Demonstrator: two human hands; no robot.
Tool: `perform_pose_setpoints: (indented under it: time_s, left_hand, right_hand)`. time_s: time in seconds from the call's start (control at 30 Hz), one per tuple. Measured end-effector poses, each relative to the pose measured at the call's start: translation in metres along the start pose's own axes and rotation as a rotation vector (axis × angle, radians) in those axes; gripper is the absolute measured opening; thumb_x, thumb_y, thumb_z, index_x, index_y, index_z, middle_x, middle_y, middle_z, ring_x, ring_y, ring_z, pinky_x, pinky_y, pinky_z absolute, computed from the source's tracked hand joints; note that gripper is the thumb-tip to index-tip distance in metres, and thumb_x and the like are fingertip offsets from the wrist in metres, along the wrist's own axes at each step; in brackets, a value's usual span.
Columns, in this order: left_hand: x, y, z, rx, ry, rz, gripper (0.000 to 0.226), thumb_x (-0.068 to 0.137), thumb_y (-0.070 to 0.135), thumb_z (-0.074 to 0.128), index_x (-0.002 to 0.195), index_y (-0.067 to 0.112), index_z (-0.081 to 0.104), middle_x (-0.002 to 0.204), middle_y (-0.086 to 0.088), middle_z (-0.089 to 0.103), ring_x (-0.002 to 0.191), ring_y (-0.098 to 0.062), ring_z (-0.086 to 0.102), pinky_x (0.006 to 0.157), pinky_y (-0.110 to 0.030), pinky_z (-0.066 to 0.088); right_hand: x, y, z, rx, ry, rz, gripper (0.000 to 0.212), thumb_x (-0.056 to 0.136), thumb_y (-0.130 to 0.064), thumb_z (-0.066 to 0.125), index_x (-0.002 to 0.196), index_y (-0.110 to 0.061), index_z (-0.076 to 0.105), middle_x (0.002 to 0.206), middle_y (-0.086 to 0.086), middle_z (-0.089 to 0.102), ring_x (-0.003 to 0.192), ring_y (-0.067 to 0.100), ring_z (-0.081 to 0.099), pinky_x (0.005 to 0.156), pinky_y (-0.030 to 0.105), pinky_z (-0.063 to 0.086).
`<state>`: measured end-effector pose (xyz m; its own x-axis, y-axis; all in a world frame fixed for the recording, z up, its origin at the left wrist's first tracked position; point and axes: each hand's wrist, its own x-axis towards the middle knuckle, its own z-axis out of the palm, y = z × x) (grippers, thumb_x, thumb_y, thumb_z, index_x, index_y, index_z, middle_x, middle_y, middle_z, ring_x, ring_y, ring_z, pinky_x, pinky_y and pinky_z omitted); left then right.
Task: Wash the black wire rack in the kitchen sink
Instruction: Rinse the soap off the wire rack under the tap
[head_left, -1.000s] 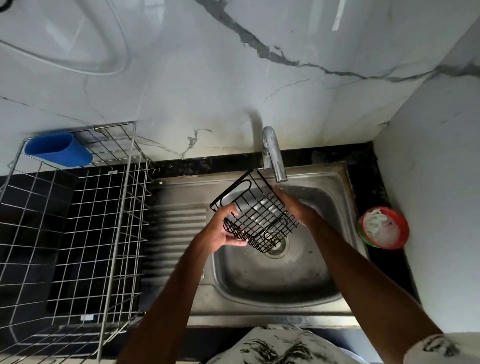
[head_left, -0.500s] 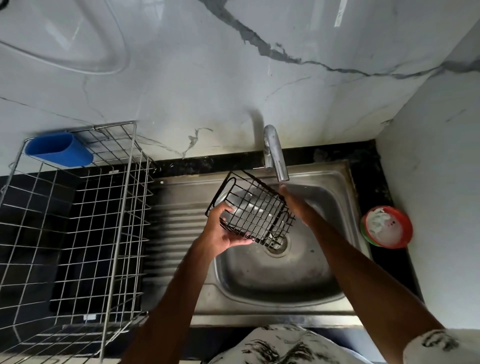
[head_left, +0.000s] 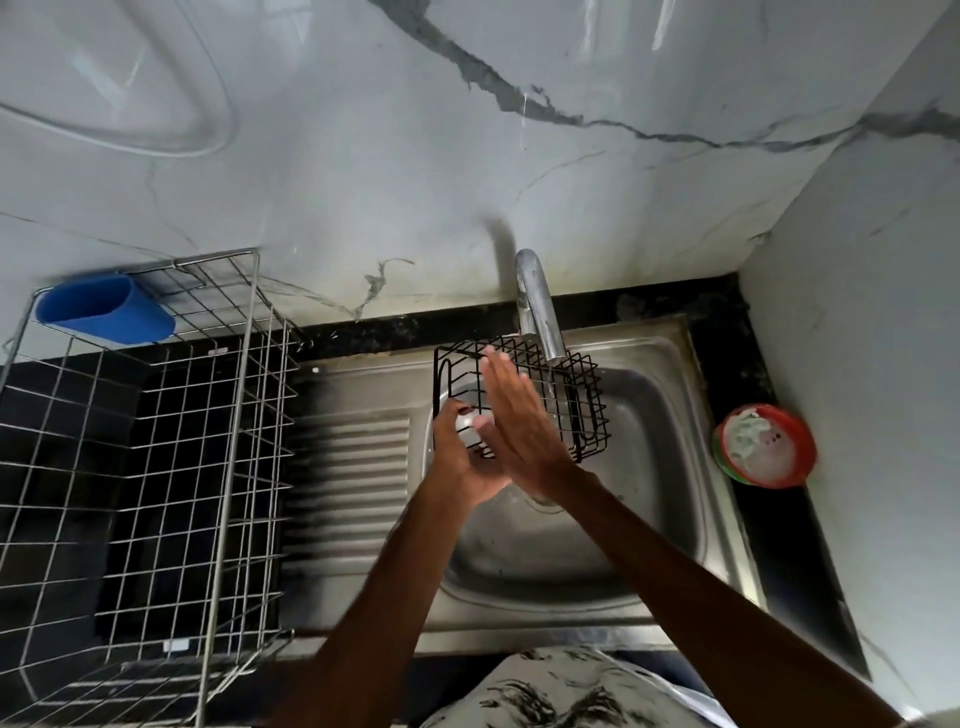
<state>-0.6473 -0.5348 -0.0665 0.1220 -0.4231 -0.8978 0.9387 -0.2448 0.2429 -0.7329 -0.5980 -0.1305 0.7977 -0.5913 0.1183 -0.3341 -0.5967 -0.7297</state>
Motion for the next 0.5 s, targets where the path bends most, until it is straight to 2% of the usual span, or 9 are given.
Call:
perform_pose_setpoints:
  time_s: [0.07,0.1,0.17,0.23,0.27,0.33,0.37,0.43,0.5]
  left_hand:
    - [-0.001,-0.001,0.001,-0.086,-0.007,-0.007,0.047,0.088,0.033,0.061,0.122,0.002,0.052,0.124,-0.029,0.056,0.114,-0.047,0.057,0.097,-0.064,0.051]
    - [0.000,0.000,0.001,-0.110,-0.013,-0.003,0.047,0.089,0.033,0.061,0.123,0.003,0.052,0.127,-0.032,0.053,0.117,-0.051,0.054,0.099,-0.069,0.047]
    - [0.004,0.000,-0.001,-0.117,-0.034,0.008,0.054,0.085,0.034,0.064,0.128,0.003,0.055,0.130,-0.033,0.055,0.119,-0.052,0.054,0.101,-0.071,0.044]
    - [0.008,0.001,0.000,-0.099,-0.037,0.003,0.064,0.079,0.034,0.068,0.135,0.005,0.056,0.134,-0.031,0.057,0.121,-0.052,0.055,0.099,-0.071,0.044]
    - [0.008,0.000,0.002,-0.090,-0.044,0.002,0.067,0.078,0.034,0.067,0.137,0.005,0.055,0.135,-0.030,0.058,0.121,-0.052,0.056,0.098,-0.070,0.045]
    - [0.008,-0.004,0.008,-0.068,-0.031,0.004,0.063,0.082,0.037,0.065,0.135,0.005,0.057,0.133,-0.028,0.060,0.121,-0.048,0.058,0.095,-0.064,0.050]
    - [0.006,-0.006,0.010,-0.057,-0.019,0.011,0.061,0.084,0.040,0.063,0.135,0.005,0.058,0.133,-0.026,0.061,0.121,-0.045,0.059,0.096,-0.059,0.052]
    - [0.005,-0.008,0.009,-0.016,-0.085,0.045,0.068,0.088,0.049,0.056,0.145,0.011,0.055,0.145,-0.017,0.057,0.134,-0.034,0.055,0.107,-0.048,0.048]
    - [0.003,-0.009,0.007,0.013,-0.134,0.060,0.071,0.091,0.051,0.053,0.151,0.015,0.050,0.144,-0.011,0.058,0.133,-0.029,0.055,0.104,-0.044,0.050]
  right_hand:
    - [-0.011,0.039,0.000,-0.061,0.009,0.157,0.067,0.105,-0.046,0.019,0.161,-0.015,-0.001,0.168,0.003,-0.010,0.155,0.015,-0.010,0.126,0.050,0.005]
    - [-0.018,0.062,-0.002,-0.067,0.006,0.284,0.071,0.103,-0.055,0.012,0.160,-0.016,-0.002,0.167,0.001,-0.012,0.154,0.015,-0.011,0.125,0.052,0.008]
    - [-0.030,0.092,-0.010,0.029,-0.020,0.550,0.096,0.088,-0.080,-0.005,0.160,-0.017,-0.008,0.166,0.004,-0.017,0.154,0.021,-0.015,0.124,0.055,0.007]
    - [-0.031,0.097,-0.009,0.102,-0.047,0.625,0.116,0.073,-0.090,-0.015,0.158,-0.012,-0.013,0.164,0.010,-0.022,0.152,0.028,-0.019,0.124,0.054,-0.002]
    - [-0.027,0.085,-0.007,0.073,-0.046,0.591,0.114,0.073,-0.088,-0.018,0.157,-0.011,-0.015,0.163,0.011,-0.025,0.152,0.029,-0.021,0.124,0.053,-0.005]
    - [-0.012,0.047,0.000,-0.007,-0.019,0.431,0.096,0.084,-0.077,-0.018,0.158,-0.015,-0.015,0.164,0.008,-0.027,0.151,0.026,-0.023,0.124,0.053,-0.008]
    - [-0.004,0.027,0.003,-0.022,-0.007,0.337,0.086,0.091,-0.070,-0.014,0.159,-0.017,-0.013,0.165,0.006,-0.024,0.152,0.022,-0.022,0.124,0.052,-0.009]
    - [0.009,-0.005,0.008,-0.015,0.029,0.173,0.074,0.099,-0.058,-0.003,0.161,-0.017,-0.005,0.168,0.003,-0.015,0.154,0.017,-0.014,0.124,0.049,-0.008]
    - [0.015,-0.014,0.009,0.037,0.070,0.078,0.067,0.103,-0.048,0.006,0.161,-0.015,0.002,0.169,0.000,-0.008,0.155,0.014,-0.007,0.125,0.046,-0.003]
